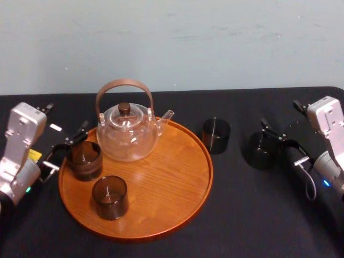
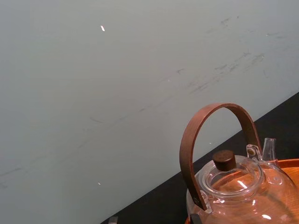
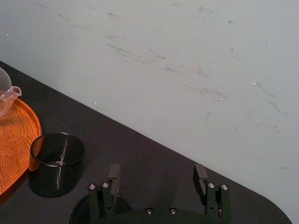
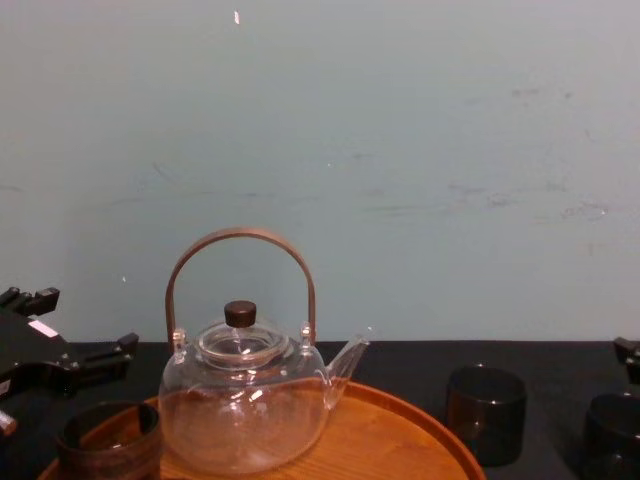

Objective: Pick up the glass from the table and place it on the tray.

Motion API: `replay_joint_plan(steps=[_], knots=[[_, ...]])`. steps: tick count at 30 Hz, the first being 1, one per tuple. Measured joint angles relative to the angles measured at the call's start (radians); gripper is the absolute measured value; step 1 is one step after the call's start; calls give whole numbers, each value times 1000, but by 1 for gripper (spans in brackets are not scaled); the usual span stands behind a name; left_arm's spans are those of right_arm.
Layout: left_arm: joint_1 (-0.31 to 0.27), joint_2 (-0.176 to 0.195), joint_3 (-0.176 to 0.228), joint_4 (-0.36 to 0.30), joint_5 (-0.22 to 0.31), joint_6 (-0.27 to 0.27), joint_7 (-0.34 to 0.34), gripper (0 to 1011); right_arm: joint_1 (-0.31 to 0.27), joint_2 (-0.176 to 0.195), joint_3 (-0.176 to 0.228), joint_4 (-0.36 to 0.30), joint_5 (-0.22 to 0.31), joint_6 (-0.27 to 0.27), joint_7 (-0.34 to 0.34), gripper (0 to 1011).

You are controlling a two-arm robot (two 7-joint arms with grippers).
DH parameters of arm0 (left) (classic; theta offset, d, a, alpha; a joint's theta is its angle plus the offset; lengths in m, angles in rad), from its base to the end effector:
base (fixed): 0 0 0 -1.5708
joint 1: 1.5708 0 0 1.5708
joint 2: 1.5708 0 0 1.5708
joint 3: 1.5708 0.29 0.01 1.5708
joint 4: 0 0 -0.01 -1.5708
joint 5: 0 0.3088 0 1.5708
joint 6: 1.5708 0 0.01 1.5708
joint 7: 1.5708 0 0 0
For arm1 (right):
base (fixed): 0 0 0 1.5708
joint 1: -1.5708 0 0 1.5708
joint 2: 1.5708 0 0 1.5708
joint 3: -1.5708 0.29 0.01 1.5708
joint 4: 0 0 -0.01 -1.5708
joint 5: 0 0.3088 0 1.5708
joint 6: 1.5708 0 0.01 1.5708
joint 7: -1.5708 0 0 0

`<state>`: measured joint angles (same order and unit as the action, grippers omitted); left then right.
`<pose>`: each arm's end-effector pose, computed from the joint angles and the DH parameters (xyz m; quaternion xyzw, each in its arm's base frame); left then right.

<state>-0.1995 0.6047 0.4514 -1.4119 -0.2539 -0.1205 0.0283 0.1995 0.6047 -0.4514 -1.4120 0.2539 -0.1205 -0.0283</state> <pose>0.3581 0.0827 -0.3023 0.1416 -0.1324 0.5799 0.7913 0.3581 -0.0827 -0.3023 -0.1415 -0.1325 -0.5799 0.7913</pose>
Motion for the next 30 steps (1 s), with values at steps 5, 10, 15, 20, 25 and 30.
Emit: replay_joint_plan(steps=[5,10,15,20,25,30], knots=[[0,0,0,0,0,0,0,1001,0,0,0,0,0,0,0,1002],[0,0,0,0,0,0,0,1001,0,0,0,0,0,0,0,1002],[0,0,0,0,0,0,0,1002,0,0,0,0,0,0,0,1002],[0,0,0,0,0,0,0,1001,0,0,0,0,0,0,0,1002],[0,0,0,0,0,0,0,1001,0,0,0,0,0,0,0,1002],[0,0,0,0,0,0,0,1001,0,0,0,0,0,0,0,1002]])
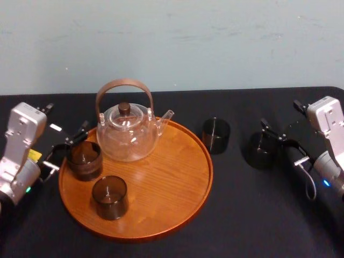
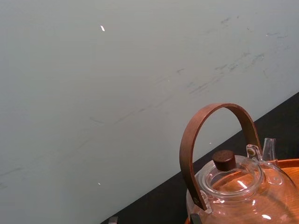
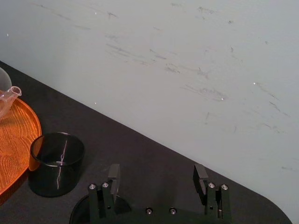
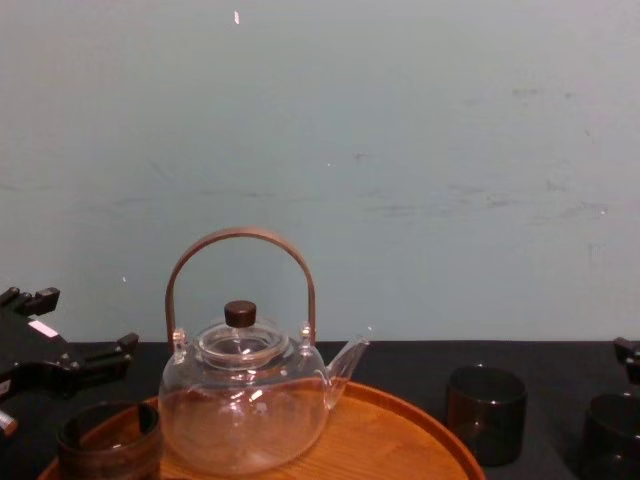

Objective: Pick up the glass from the table and place it on the tray.

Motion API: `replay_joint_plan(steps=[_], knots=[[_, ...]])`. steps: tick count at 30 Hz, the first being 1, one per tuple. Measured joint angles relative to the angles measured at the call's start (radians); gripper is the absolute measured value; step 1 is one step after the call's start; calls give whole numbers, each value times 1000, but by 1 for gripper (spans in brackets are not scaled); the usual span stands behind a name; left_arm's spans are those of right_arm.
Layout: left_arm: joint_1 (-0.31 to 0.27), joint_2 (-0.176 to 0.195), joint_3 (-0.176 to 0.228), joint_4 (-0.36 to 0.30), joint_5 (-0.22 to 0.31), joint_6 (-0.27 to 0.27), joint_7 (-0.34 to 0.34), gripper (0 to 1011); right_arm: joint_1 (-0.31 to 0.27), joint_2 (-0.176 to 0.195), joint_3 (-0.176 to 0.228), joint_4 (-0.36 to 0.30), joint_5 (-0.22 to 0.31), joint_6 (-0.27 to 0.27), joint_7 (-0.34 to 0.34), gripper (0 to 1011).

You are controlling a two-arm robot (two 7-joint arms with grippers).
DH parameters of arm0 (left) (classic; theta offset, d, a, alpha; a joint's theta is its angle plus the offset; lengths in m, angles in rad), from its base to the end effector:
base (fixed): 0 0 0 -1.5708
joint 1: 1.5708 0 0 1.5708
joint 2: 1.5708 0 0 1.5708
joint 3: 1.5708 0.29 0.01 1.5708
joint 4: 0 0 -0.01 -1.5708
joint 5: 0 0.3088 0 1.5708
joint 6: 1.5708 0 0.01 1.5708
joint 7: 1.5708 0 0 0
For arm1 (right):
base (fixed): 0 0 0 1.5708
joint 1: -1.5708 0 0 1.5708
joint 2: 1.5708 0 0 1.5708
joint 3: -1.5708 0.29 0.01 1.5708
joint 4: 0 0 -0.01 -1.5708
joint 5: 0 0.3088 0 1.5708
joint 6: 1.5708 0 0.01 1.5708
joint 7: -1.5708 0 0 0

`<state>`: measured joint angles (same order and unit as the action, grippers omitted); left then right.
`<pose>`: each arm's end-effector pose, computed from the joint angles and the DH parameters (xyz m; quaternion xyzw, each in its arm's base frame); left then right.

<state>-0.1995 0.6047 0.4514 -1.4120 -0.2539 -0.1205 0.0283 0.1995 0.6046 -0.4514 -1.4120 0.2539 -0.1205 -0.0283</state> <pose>0.3581 0.0827 -0.3023 0.1415 -0.1325 0.5799 0.7913 0.3581 -0.0826 -0.3023 -0.1415 -0.1324 -0.5799 0.7913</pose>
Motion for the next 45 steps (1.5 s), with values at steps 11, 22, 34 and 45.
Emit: replay_joint_plan(steps=[11,22,34,45], knots=[[0,0,0,0,0,0,0,1001,0,0,0,0,0,0,0,1002],[0,0,0,0,0,0,0,1001,0,0,0,0,0,0,0,1002],[0,0,0,0,0,0,0,1001,-5,-1,9,-4,0,3,20,1002],[0,0,0,0,0,0,0,1001,-70,30,67,-95,47,38,73,1002]])
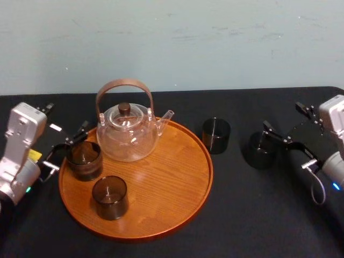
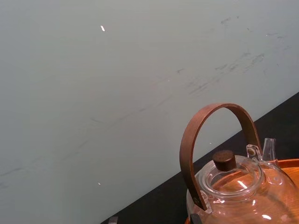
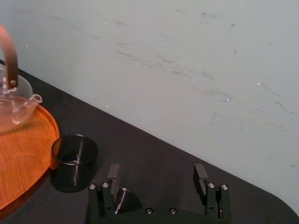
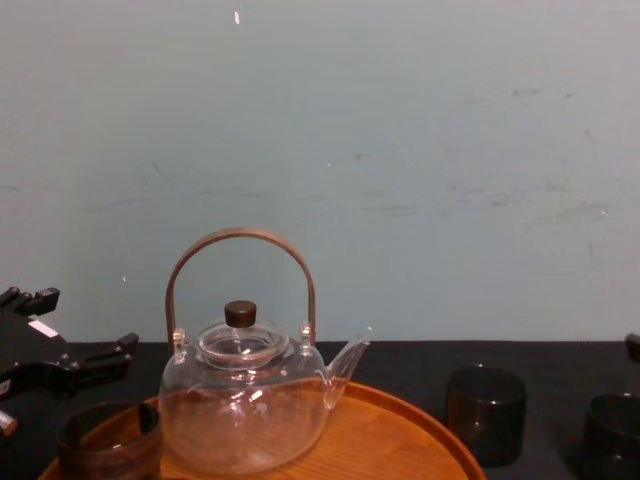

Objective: Pick up the glass from the table and place it on the tray.

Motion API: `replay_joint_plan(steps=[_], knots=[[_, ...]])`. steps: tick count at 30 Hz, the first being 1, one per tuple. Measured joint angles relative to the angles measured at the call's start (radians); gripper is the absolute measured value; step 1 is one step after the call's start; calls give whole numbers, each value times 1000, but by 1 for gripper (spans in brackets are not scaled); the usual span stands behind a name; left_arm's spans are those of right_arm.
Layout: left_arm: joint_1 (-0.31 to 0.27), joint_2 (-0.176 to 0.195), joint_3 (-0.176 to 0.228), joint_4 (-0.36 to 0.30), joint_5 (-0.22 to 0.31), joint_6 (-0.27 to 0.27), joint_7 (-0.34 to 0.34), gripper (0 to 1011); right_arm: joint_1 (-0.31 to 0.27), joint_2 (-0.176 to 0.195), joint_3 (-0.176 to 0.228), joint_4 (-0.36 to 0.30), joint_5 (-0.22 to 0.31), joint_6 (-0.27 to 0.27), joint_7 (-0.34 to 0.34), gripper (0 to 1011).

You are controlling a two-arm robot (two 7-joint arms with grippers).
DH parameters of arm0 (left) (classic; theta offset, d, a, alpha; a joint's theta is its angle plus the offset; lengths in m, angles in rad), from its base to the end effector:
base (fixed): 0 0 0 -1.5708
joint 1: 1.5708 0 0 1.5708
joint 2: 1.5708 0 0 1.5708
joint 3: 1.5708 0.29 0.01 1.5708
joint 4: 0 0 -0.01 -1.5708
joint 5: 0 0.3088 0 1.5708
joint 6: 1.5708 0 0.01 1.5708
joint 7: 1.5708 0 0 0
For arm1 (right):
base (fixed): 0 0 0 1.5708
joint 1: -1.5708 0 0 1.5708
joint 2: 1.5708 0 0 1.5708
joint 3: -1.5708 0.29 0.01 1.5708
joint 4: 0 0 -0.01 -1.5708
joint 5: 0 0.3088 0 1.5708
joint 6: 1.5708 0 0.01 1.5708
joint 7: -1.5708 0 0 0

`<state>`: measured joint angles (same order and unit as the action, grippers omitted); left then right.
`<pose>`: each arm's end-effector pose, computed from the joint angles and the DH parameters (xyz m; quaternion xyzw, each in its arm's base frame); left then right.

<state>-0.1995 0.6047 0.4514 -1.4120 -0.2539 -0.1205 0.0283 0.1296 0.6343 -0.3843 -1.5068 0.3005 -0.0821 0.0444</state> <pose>0.3581 0.0827 -0.3023 0.1415 -0.1325 0.5799 0.7913 0.3438 -0.0907 -0.2880 -0.1326 -0.1112 -0.5627 0.8084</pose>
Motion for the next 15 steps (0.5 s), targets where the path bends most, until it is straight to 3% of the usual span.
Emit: replay_joint_plan(steps=[15], knots=[[0,0,0,0,0,0,0,1001,-160,77,82,-170,64,49,74,1002]])
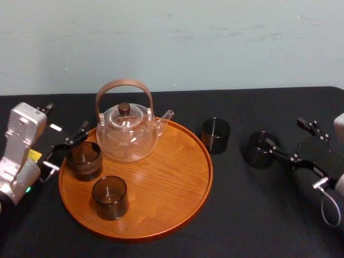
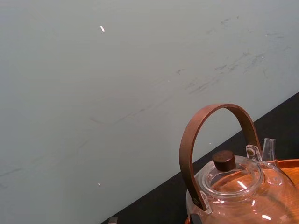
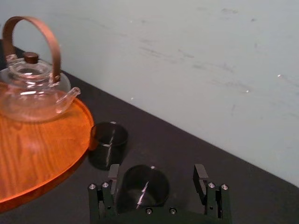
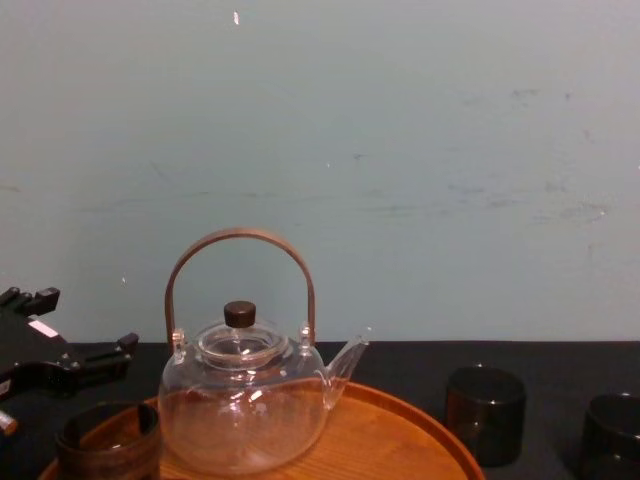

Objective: Pick up the glass from the table and place it on the tray.

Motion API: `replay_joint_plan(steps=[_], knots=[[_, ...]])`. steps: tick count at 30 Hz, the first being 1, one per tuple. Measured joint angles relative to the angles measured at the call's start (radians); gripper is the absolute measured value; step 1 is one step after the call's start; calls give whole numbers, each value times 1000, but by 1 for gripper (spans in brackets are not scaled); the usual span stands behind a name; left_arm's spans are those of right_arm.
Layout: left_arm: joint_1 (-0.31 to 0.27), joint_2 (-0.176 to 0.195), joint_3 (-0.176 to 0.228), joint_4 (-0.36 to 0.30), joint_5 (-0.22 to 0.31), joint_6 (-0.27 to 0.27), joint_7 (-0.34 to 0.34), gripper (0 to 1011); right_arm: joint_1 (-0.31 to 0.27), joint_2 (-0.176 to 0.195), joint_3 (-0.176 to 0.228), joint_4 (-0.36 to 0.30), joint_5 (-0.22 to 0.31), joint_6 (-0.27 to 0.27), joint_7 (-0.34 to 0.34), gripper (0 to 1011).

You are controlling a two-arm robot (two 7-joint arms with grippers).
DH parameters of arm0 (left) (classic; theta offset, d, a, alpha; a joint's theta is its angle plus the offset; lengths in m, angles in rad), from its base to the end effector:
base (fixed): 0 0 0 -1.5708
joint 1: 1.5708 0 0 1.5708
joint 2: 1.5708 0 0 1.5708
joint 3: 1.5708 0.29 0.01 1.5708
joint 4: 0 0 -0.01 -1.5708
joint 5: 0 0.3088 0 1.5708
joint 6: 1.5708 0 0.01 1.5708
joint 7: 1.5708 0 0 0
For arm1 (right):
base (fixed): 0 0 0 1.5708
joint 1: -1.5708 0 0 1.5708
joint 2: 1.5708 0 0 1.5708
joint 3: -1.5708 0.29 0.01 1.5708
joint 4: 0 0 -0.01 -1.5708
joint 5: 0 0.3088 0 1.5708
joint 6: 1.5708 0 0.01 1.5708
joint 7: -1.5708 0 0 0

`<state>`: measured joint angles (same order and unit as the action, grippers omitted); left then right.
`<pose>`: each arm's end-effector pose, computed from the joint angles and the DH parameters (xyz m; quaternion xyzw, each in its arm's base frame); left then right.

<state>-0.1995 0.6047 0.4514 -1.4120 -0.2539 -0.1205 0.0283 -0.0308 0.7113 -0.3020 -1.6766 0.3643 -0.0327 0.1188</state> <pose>0.3581 0.0827 -0.3023 0.1415 -0.1325 0.5799 0.7913 0.3049 -0.0998 -0.2746 -0.1385 -0.0813 -0.5262 0.8351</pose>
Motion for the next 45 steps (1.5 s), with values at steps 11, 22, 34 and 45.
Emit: replay_joint_plan(steps=[11,22,34,45], knots=[[0,0,0,0,0,0,0,1001,-71,12,37,-57,26,75,24,1002],[0,0,0,0,0,0,0,1002,-70,-30,55,-44,50,167,36,1002],[0,0,0,0,0,0,0,1001,-29,-75,54,2,33,211,65,1002],[0,0,0,0,0,0,0,1001,49,-128,39,83,-9,230,88,1002]])
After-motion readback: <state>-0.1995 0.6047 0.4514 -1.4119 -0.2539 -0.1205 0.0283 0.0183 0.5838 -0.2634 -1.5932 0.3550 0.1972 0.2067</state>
